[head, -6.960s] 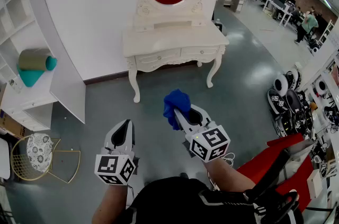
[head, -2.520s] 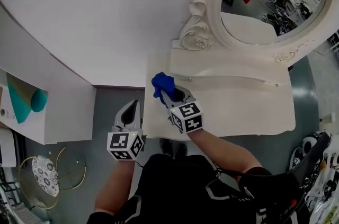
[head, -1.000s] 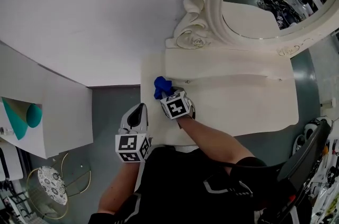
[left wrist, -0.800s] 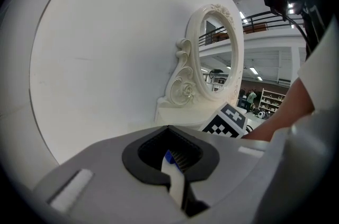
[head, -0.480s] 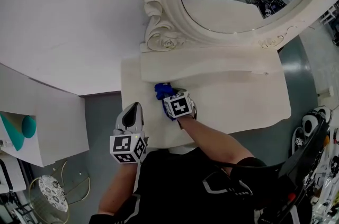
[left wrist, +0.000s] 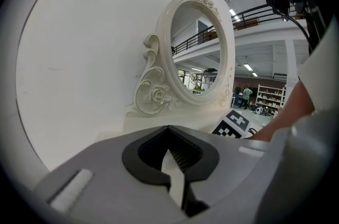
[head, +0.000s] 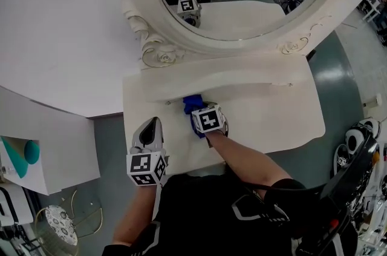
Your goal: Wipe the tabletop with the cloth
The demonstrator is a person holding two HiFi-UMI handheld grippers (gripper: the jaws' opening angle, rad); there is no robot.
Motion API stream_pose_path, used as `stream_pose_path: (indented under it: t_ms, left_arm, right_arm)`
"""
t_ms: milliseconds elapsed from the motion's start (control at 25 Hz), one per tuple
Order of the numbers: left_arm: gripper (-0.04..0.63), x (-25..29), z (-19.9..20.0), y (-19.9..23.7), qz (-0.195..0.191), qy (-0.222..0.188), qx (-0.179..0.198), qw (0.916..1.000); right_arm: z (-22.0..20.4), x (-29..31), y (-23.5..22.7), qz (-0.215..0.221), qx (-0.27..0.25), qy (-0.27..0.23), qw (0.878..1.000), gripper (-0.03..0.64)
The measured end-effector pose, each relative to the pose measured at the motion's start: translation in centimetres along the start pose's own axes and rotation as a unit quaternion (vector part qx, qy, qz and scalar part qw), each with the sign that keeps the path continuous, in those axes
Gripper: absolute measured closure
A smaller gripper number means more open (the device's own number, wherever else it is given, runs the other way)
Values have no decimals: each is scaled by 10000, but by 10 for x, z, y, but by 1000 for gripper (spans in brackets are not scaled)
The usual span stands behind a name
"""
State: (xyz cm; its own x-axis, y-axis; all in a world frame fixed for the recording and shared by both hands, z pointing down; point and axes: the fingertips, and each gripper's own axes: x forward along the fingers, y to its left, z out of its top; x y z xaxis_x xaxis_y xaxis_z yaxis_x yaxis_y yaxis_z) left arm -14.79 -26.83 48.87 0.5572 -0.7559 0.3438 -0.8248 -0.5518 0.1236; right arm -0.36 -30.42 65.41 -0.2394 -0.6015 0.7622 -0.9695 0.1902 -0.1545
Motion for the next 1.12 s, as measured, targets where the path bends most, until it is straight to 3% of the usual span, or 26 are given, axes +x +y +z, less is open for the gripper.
stream_pose_path:
  t_ms: [1120]
  left_arm:
    - [588,90,15,-194,-728,186,183,9970]
  right_arm:
    - [-51,-87,-226,-503,848,-147,9950,528]
